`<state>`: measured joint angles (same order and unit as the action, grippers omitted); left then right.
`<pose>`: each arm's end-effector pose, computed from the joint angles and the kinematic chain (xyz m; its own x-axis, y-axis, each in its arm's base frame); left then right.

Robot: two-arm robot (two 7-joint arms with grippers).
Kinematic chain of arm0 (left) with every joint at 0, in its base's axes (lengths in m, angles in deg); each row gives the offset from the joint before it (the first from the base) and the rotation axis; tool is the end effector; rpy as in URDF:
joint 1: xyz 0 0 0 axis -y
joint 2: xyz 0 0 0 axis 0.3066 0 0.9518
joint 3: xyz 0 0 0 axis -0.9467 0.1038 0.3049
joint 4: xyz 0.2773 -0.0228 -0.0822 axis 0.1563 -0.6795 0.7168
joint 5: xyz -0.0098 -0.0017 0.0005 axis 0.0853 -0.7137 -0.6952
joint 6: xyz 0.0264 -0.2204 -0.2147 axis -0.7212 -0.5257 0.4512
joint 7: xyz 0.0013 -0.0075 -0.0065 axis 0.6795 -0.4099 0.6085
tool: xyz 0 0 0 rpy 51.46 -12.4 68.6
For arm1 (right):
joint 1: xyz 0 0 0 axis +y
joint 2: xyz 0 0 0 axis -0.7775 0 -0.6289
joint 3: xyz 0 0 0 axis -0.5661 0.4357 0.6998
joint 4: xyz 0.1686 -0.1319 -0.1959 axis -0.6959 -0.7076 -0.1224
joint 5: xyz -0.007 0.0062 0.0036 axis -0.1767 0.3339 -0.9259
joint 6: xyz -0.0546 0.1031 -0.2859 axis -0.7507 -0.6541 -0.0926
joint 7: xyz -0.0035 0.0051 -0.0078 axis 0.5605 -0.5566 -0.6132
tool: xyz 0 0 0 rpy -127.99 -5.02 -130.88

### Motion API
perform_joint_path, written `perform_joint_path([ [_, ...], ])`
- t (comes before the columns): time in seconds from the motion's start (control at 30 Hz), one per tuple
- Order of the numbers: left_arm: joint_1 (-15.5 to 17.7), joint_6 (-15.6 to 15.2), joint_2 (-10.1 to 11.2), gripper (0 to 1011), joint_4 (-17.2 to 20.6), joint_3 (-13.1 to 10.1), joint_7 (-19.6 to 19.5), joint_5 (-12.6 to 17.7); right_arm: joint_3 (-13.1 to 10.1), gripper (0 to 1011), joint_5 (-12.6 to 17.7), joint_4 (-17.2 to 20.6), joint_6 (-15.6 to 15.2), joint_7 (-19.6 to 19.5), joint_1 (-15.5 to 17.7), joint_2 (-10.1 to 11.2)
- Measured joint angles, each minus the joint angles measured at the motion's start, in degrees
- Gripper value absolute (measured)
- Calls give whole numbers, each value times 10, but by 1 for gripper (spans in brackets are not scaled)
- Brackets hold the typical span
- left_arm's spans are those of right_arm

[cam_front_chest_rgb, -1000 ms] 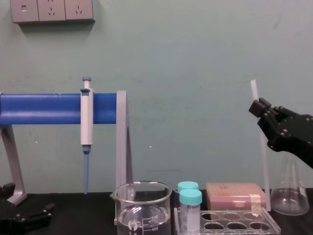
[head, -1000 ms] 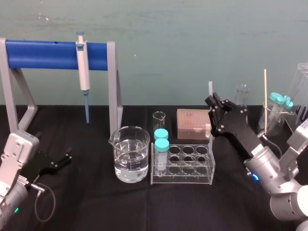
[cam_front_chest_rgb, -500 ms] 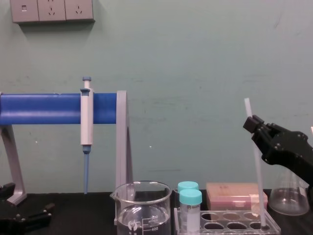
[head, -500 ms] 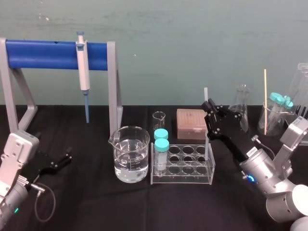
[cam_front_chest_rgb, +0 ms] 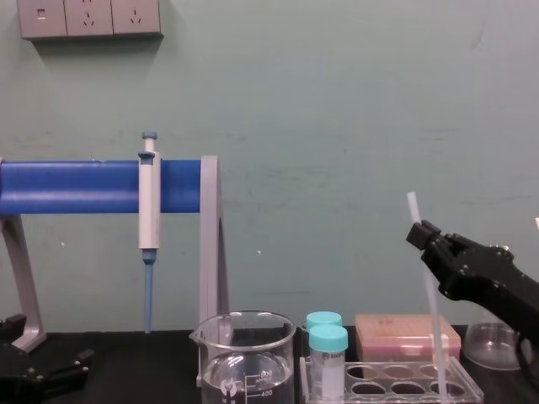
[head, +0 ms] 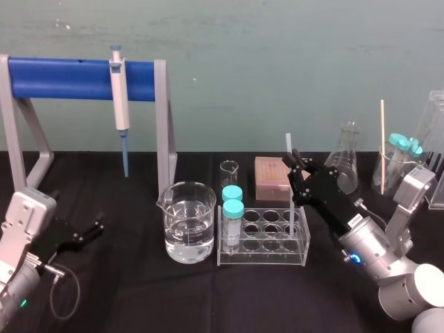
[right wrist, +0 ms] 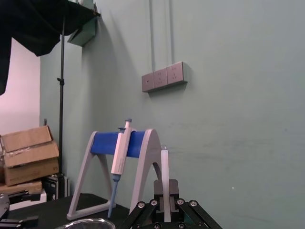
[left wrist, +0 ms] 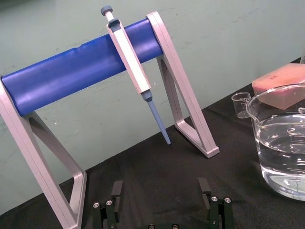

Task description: Pick up the stirring rod with one hand, then place it down.

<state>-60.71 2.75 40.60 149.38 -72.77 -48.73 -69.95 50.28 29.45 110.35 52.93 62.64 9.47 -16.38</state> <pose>0.3582 0.0826 -0.3021 0.2923 0.8803 0.3736 -0.9552 0.2875 0.0701 0.4502 -0.0419 -0.3443 0.6675 -0.7444 0.0166 0.6674 0.6080 0.4300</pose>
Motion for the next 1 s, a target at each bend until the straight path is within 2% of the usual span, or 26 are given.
perform_joint_path([
  [0.3, 0, 0, 0, 1000, 0, 0, 0, 0, 3, 64, -3, -31, -16, 2, -14, -4],
  [0.77, 0, 0, 0, 1000, 0, 0, 0, 0, 8, 64, -20, -41, -37, -11, -18, -4],
  [1.0, 0, 0, 0, 1000, 0, 0, 0, 0, 9, 64, -24, -40, -37, -14, -17, -3],
])
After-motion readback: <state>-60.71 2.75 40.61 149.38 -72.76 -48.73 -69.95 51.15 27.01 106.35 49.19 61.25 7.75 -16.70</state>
